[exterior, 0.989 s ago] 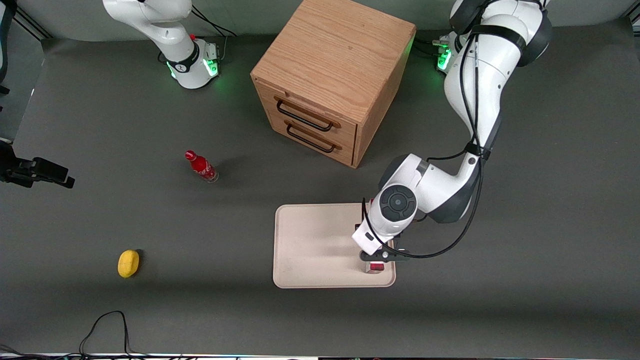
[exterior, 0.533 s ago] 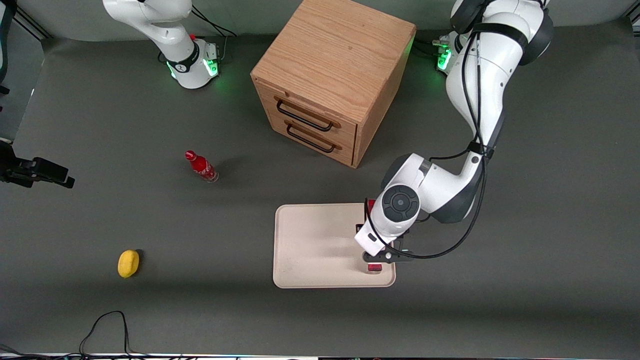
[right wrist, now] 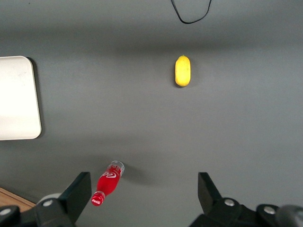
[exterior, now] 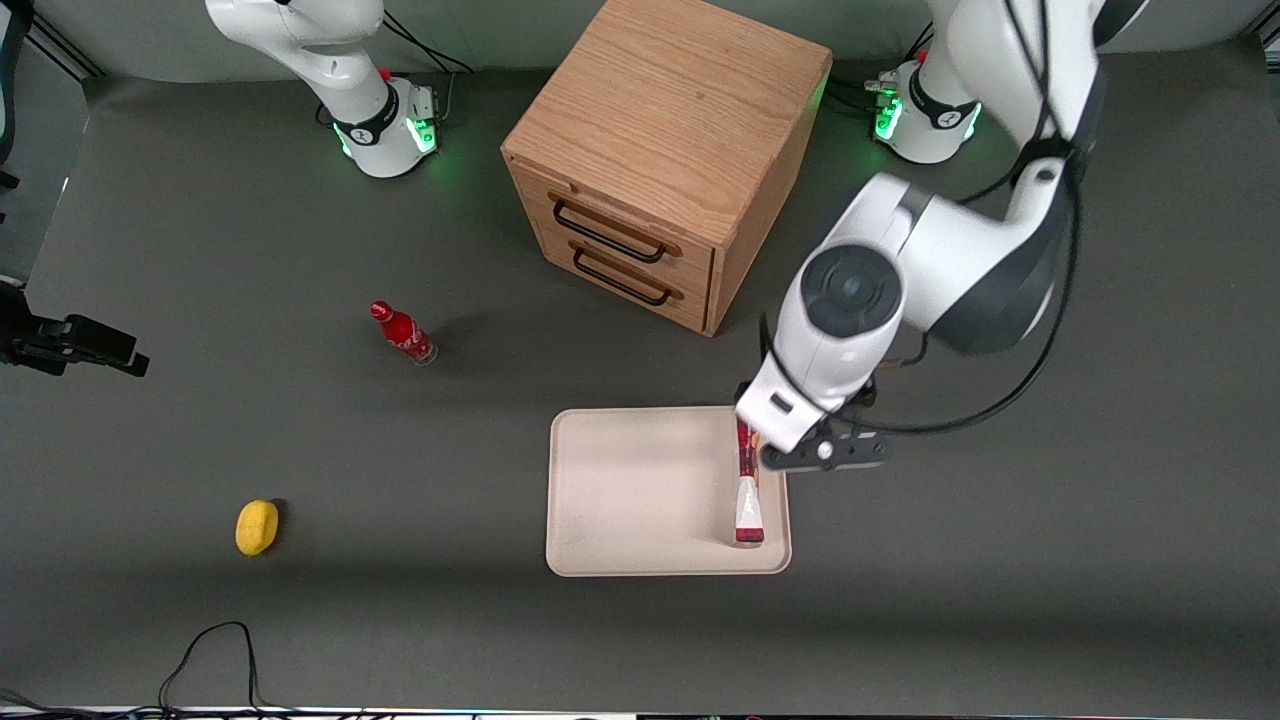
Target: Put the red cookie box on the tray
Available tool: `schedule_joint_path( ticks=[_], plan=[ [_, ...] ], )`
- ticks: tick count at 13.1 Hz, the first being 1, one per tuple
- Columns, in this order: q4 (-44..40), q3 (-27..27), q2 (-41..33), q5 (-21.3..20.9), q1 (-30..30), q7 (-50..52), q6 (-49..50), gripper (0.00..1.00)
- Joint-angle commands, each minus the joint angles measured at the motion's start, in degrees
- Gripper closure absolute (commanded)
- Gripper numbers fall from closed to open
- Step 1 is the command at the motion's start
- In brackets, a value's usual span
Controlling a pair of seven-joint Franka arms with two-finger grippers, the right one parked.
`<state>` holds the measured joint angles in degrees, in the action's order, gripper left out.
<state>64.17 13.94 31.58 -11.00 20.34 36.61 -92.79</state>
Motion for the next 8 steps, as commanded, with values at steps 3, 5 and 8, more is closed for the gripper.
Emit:
schedule_joint_path(
  ticks=[3,5,8],
  plan=[
    [9.2,-0.5,-14.4,3.6,-3.6,-6.6,5.3,0.00],
    [9.8,-0.6,-17.7,6.0,-8.2,-13.5,9.2,0.00],
    [15.6,-0.8,-23.9,6.6,-14.0,-21.4,10.2,0.00]
  ],
)
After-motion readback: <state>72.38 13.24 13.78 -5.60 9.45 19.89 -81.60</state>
